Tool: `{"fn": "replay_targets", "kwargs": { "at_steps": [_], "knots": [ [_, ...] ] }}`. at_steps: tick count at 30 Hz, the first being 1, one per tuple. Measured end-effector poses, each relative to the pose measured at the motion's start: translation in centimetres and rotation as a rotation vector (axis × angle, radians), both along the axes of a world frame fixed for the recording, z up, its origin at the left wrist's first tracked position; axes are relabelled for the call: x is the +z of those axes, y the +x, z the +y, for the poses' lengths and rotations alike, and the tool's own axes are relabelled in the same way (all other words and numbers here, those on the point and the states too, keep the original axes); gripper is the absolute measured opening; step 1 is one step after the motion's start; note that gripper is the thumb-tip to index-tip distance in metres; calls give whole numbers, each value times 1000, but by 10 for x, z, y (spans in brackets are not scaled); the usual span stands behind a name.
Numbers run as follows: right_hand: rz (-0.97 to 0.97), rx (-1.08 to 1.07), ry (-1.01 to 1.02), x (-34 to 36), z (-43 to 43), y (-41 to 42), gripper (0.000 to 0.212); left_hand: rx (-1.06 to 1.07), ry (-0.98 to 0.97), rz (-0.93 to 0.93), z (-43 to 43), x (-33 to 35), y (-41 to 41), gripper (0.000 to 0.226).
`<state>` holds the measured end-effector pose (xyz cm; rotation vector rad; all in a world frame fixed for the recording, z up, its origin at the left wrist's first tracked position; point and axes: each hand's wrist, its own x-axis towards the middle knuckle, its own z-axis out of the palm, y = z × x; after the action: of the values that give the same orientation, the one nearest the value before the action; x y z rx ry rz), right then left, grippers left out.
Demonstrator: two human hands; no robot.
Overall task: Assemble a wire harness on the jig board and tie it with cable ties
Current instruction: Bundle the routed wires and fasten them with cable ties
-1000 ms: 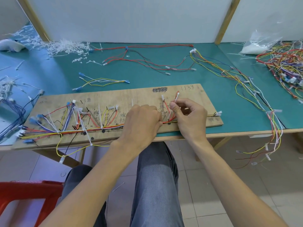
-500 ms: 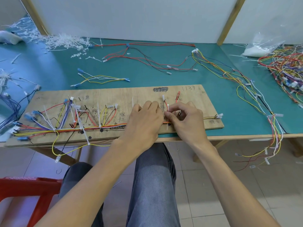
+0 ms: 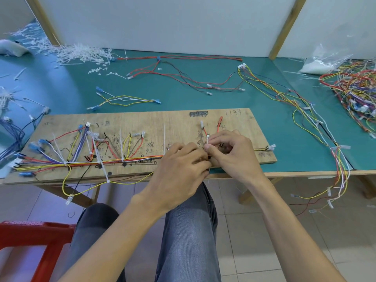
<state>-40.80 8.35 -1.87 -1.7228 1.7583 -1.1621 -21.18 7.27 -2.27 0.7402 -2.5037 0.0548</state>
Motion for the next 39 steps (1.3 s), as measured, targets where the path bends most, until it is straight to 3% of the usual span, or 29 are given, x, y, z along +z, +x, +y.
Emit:
{"fn": "replay_targets", "kwargs": {
  "at_steps": [5,13,18,21,39],
  "knots": [
    [-102,23,26,1,-1,-3,12,48,-57,46,-2,-2,-8,13],
    [-203,40,20,4,3,-2,16,277,483,404,-1,10,-19,3],
    [-180,-10,19,2,4,-3,13,298,698,514,-10,14,-24,42],
    [-163,-29,-8,1,5,-5,13,308,781,561,-13,16,-25,53],
    [-152,34,-62,-3,6,-8,13,323,857,509,-20,25,-29,48]
  ]
}}
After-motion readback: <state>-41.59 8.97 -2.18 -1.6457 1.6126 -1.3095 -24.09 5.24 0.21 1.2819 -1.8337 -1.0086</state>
